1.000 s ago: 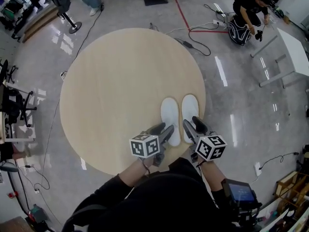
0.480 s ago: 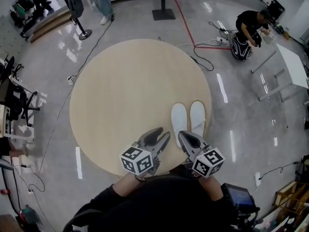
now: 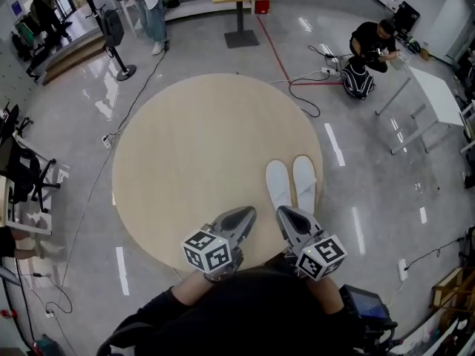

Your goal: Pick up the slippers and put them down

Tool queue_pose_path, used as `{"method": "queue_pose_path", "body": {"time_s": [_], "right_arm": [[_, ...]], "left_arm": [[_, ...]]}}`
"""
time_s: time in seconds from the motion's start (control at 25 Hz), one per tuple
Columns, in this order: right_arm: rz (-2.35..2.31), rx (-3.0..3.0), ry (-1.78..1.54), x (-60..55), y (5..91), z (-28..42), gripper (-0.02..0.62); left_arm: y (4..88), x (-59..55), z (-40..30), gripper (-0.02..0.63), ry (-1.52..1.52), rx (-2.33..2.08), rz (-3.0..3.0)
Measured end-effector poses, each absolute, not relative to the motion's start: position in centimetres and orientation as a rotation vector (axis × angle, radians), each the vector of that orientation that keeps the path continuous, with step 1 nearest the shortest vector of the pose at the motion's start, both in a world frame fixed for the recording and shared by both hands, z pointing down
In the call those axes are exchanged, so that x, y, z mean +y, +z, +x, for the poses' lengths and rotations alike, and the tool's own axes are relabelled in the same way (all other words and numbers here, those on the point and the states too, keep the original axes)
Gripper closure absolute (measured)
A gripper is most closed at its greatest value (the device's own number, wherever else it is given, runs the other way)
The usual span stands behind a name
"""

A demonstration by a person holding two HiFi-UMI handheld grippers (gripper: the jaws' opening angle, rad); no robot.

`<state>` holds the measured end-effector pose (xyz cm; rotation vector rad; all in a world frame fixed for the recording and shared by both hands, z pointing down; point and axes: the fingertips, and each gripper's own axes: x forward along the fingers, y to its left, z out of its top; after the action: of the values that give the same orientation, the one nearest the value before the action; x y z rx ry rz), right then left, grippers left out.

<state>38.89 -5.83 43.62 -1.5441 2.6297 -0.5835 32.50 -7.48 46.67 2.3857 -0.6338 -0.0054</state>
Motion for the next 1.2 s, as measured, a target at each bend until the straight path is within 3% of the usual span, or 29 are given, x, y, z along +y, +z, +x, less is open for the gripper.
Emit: {"method": "queue_pose_path", "body": {"time_s": [1.2], "right_arm": [[-1.539,2.681,-0.614,-0.6,44.6,31.2,0.58]], "left_arm": [[48.1,-2.4,27.1,0.572,0.008,-0.556,2.392]]}}
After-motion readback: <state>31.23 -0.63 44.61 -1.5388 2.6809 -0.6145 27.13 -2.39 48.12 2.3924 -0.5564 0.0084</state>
